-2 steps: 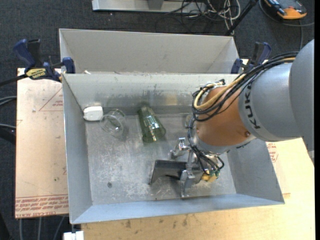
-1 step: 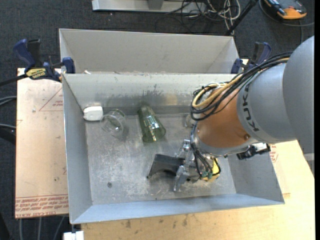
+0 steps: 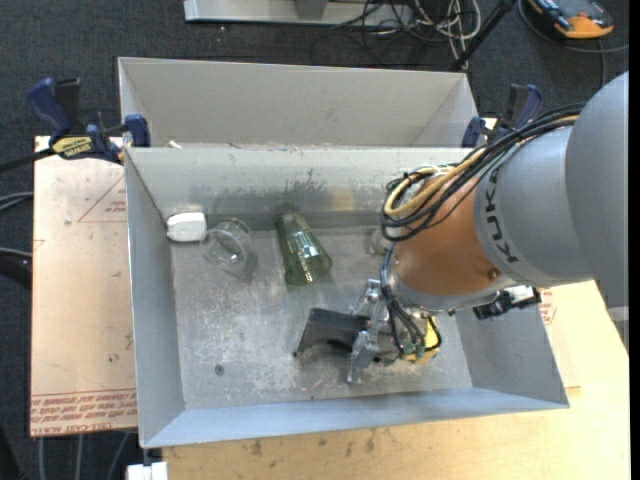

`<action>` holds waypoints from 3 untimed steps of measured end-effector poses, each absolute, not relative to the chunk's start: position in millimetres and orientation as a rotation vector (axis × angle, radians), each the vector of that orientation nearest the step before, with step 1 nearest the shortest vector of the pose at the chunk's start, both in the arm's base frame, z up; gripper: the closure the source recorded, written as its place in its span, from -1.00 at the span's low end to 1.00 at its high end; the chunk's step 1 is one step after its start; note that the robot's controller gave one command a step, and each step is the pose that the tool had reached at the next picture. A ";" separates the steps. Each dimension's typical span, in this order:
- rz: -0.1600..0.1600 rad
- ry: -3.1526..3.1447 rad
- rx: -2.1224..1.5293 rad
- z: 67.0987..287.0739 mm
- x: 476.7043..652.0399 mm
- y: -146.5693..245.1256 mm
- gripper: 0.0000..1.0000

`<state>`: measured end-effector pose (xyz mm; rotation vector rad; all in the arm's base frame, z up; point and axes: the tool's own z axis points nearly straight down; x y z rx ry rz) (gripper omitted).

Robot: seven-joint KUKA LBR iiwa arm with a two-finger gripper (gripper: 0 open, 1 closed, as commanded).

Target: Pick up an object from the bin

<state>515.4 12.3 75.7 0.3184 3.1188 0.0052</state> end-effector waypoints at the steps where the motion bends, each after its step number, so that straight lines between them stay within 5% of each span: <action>1: 0.005 3.120 0.318 77.2 515.5 12.5 1.00; 3: 0.006 3.121 0.320 85.1 515.3 13.6 1.00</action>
Offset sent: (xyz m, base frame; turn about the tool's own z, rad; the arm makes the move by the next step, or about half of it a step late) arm 0.0001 0.0000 0.0117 0.0000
